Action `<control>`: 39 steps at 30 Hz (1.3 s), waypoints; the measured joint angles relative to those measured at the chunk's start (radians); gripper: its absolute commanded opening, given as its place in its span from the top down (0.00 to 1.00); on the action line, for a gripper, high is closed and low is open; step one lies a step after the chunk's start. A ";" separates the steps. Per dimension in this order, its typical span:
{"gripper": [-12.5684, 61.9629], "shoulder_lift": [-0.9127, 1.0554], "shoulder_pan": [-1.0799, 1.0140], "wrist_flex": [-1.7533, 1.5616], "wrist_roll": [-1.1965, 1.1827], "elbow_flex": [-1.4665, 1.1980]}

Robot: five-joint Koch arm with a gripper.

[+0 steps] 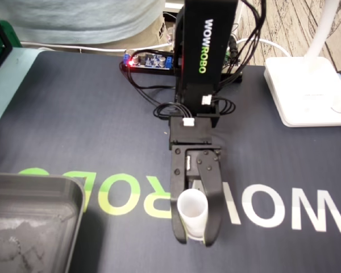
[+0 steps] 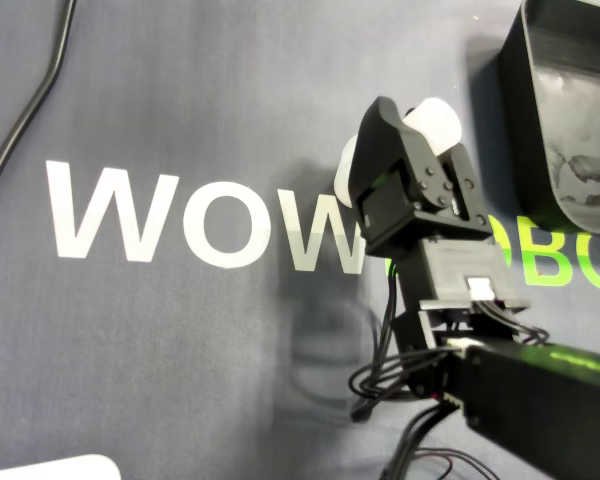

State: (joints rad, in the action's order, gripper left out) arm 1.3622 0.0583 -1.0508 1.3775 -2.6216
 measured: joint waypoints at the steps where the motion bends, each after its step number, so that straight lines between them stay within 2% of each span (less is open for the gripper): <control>1: 0.80 0.000 0.002 0.000 0.000 0.002; 10: 0.80 0.037 0.002 0.000 -0.006 0.009; 23: 0.80 0.222 -0.011 0.179 -0.144 0.138; 34: 0.81 0.245 -0.247 0.373 -0.394 0.410; 39: 0.80 0.212 -0.382 0.537 -0.624 0.604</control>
State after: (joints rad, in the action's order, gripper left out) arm 1.5739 -0.3237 -0.5139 0.7532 -2.0172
